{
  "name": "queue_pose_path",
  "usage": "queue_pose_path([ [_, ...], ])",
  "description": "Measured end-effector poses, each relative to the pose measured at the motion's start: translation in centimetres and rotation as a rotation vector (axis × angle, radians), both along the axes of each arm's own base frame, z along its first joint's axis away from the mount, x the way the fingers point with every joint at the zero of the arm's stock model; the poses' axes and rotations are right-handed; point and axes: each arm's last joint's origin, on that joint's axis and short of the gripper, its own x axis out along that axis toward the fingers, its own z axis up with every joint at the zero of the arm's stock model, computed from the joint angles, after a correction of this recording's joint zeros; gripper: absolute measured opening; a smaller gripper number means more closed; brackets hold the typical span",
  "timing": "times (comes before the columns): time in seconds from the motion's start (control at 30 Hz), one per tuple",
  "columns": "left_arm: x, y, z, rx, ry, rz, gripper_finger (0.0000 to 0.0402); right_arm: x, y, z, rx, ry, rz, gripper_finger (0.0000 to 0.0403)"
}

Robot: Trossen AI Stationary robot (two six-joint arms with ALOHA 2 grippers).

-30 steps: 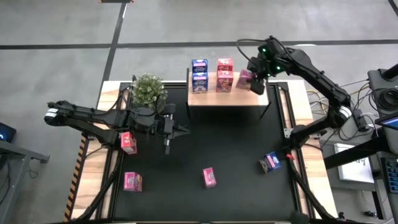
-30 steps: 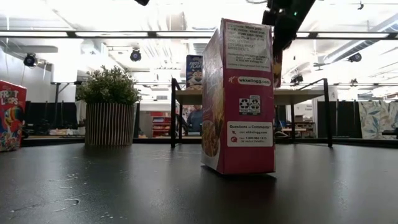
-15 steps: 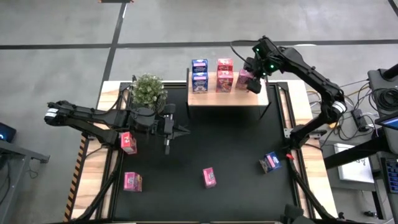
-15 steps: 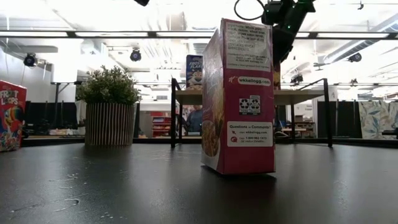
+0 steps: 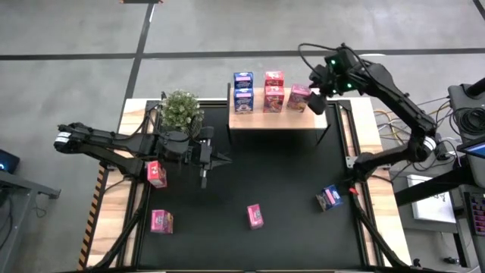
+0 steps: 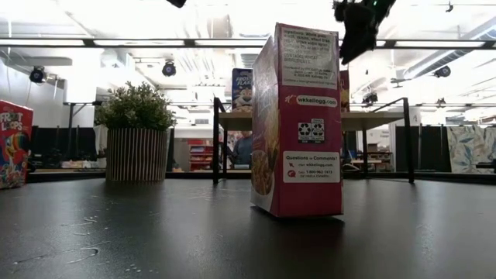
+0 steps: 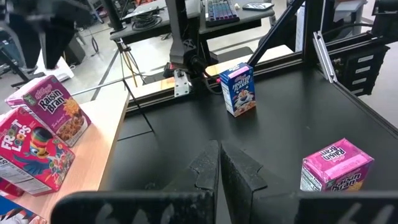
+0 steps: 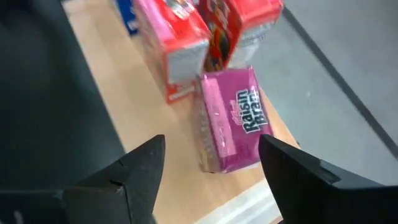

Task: Stack cereal on shelf
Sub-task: Put the top right purple cereal box on the shelf

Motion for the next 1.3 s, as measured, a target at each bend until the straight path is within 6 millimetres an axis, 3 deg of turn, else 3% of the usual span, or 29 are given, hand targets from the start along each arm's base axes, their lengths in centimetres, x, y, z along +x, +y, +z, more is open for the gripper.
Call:
queue_pose_path([
  [0.17, 0.0, 0.0, 0.0, 0.000, -0.001, 0.000, 0.0000, 0.3, 3.0, 1.1, -0.045, -0.050, 0.035, 0.0214],
  [0.3, 0.0, 0.0, 0.0, 0.018, -0.001, -0.006, 0.0000, 1.4, 5.0, 0.4, -0.039, -0.066, 0.117, 0.0173],
  [0.47, 0.0, 0.0, 0.0, 0.043, -0.003, -0.013, 0.0000, 3.4, 5.7, -3.2, -0.061, 0.029, 0.125, 0.0104],
  [0.67, 0.0, 0.0, 0.0, 0.050, -0.003, -0.016, 0.0000, 4.4, 4.7, -7.6, -0.165, 0.185, 0.001, 0.0019],
  [0.9, 0.0, 0.0, 0.0, 0.051, 0.004, -0.016, 0.0000, 4.9, 3.8, -9.5, -0.285, 0.219, -0.098, 0.0011],
  [1.3, 0.0, 0.0, 0.0, 0.051, 0.004, -0.016, 0.0000, 4.1, 1.5, -10.7, -0.369, 0.254, -0.167, 0.0009],
])
